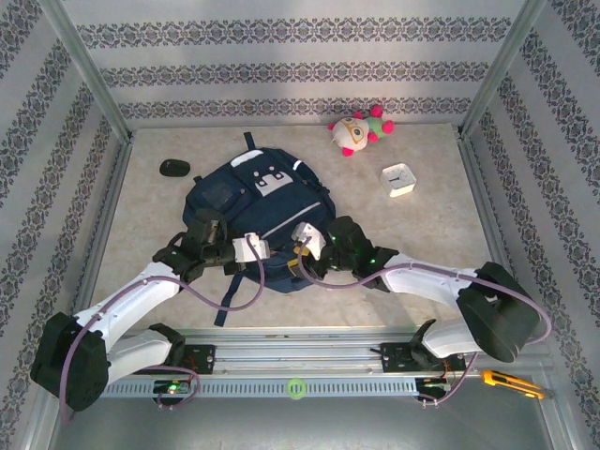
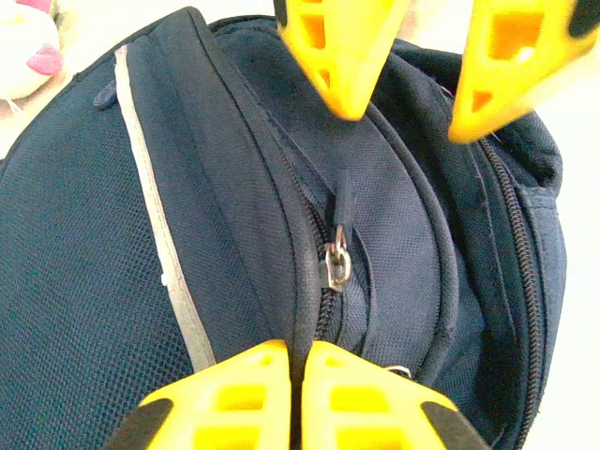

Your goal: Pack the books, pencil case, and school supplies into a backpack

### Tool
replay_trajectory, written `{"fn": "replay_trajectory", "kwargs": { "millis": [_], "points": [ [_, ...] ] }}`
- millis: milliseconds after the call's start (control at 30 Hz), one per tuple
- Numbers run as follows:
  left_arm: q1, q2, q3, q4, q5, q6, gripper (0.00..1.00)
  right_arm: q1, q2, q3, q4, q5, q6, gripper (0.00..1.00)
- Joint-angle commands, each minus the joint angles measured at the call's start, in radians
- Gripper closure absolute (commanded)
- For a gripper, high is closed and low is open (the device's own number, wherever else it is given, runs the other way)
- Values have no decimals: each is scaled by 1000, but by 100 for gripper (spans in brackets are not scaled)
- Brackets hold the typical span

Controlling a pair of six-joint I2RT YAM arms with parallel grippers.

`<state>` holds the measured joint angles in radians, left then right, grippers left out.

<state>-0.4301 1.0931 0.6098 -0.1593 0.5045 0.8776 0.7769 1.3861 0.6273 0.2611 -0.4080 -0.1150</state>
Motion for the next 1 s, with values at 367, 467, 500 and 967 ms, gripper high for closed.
{"fn": "replay_trajectory", "kwargs": {
  "millis": [367,467,500,967],
  "points": [
    [0,2,21,79,74,-98,97,29,114,64,181,-38,-41,55],
    [1,2,23,87,75,-106,97,32,133,79,181,-60,-37,65],
    [1,3,24,91,75,-111,97,34,137,81,181,-59,-36,69],
    [18,-5,41,12,-3,-74,100,0,42,13,109,90,72,100]
  ]
}}
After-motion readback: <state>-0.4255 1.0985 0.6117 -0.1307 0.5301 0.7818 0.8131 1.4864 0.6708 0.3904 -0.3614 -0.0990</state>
